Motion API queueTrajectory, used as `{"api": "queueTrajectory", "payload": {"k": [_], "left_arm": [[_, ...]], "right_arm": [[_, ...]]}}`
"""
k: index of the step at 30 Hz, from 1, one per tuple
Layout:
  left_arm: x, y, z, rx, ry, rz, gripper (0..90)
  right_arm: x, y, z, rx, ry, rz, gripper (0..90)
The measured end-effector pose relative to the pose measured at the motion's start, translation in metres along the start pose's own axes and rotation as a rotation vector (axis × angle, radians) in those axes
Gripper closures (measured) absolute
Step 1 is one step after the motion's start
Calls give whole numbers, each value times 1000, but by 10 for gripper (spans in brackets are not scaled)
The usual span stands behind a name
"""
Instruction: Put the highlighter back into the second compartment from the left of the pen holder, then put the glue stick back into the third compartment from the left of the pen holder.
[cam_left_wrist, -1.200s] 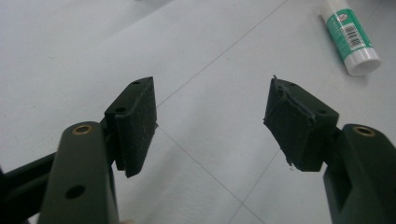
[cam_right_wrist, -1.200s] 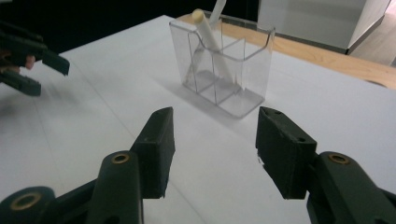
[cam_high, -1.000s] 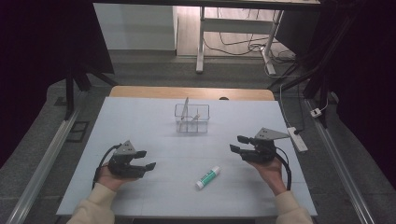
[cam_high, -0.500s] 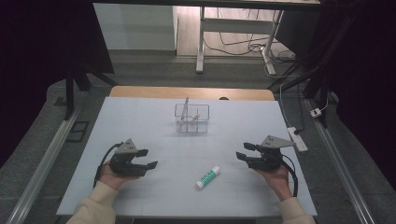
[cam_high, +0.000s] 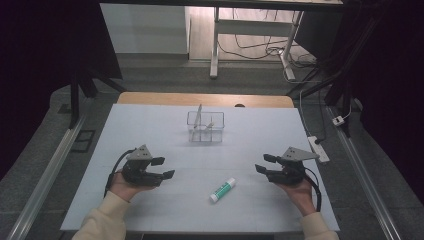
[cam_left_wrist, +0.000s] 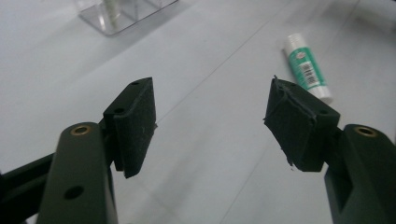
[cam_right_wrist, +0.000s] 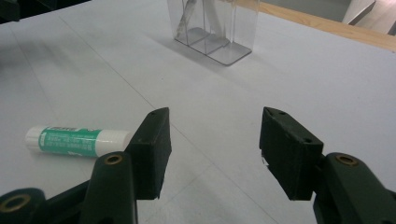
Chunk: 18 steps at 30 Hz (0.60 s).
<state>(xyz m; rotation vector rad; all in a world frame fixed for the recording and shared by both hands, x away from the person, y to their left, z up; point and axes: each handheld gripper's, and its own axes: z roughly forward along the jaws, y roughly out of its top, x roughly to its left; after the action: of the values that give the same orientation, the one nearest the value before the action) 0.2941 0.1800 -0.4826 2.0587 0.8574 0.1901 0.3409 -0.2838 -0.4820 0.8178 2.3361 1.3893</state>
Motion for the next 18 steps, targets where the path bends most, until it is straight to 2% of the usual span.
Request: {"api": "queueTrajectory", "payload": {"k": [10, 18], "left_arm": [[-20, 17, 15, 30, -56, 36, 334], [-34, 31, 27, 55, -96, 83, 331]], "right_arm": [[-2, -3, -1, 2, -5, 7, 427], [-3, -3, -3, -5, -7, 12, 428]]}}
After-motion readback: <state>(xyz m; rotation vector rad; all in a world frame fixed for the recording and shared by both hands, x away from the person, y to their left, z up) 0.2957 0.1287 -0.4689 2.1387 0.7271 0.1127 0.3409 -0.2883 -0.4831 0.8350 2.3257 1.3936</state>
